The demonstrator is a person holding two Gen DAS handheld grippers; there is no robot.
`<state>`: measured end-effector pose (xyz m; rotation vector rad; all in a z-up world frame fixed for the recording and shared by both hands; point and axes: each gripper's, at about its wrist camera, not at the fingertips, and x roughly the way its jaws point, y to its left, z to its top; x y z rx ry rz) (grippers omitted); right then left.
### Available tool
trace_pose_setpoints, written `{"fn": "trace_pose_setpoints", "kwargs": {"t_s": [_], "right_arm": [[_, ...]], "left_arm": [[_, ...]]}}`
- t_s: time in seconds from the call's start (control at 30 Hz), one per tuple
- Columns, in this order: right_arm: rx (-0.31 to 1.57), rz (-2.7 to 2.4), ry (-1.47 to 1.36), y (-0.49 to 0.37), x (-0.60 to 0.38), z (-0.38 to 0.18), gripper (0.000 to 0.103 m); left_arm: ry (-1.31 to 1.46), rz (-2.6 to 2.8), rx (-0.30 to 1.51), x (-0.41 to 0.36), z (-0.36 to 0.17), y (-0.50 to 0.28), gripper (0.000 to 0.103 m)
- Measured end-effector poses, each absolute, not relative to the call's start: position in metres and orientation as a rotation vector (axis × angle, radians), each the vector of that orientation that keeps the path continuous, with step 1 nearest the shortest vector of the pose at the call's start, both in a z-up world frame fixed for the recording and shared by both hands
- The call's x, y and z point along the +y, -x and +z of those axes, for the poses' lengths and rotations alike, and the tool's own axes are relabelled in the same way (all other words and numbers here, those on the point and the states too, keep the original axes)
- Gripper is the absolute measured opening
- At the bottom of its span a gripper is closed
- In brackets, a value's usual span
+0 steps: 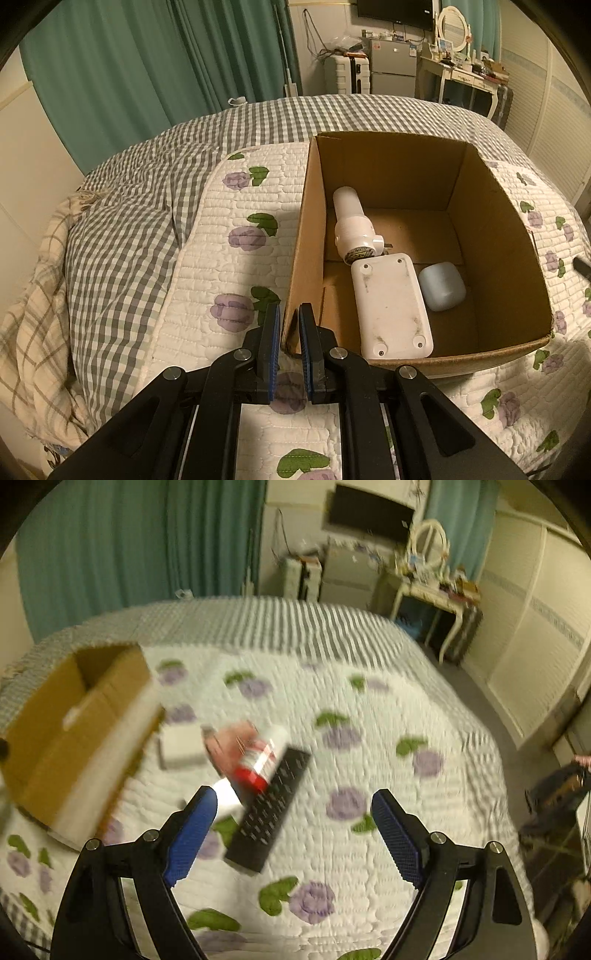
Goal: Organize rigid objects
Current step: 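Grasp the black TV remote with the right gripper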
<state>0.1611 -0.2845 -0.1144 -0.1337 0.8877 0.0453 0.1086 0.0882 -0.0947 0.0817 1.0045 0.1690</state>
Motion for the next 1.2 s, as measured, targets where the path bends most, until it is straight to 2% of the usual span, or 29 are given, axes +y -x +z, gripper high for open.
{"fn": "trace_pose_setpoints", "kwargs": {"t_s": [0.47, 0.57, 0.63, 0.73, 1.0, 1.03, 1.07, 1.1, 1.2], "right_arm": [[1.067, 0.087, 0.113, -0.196, -0.273, -0.193, 0.085], [1.083, 0.077, 0.106, -0.203, -0.274, -0.199, 0.077], [1.104, 0.075, 0.105, -0.208, -0.274, -0.205, 0.075], [1.126, 0.079, 0.12, -0.215, -0.269, -0.212, 0.064], [1.153, 0.068, 0.076, -0.232, -0.275, -0.222, 0.062], [1.16, 0.072, 0.072, -0.233, -0.275, -0.225, 0.056], [1.163, 0.083, 0.068, -0.234, -0.275, -0.226, 0.042], [1.162, 0.095, 0.067, -0.233, -0.274, -0.225, 0.035], [1.14, 0.092, 0.076, -0.228, -0.273, -0.221, 0.03]], "left_arm": [[-0.089, 0.17, 1.007, 0.086, -0.095, -0.109, 0.011], [-0.088, 0.17, 1.007, 0.086, -0.096, -0.108, 0.011], [-0.091, 0.17, 1.007, 0.086, -0.095, -0.109, 0.011], [-0.088, 0.17, 1.008, 0.086, -0.095, -0.109, 0.011], [-0.088, 0.17, 1.008, 0.086, -0.095, -0.109, 0.011], [-0.088, 0.171, 1.008, 0.086, -0.095, -0.109, 0.011], [-0.087, 0.171, 1.008, 0.085, -0.096, -0.109, 0.011], [-0.088, 0.172, 1.009, 0.085, -0.096, -0.109, 0.011], [-0.088, 0.172, 1.008, 0.085, -0.096, -0.109, 0.011]]}}
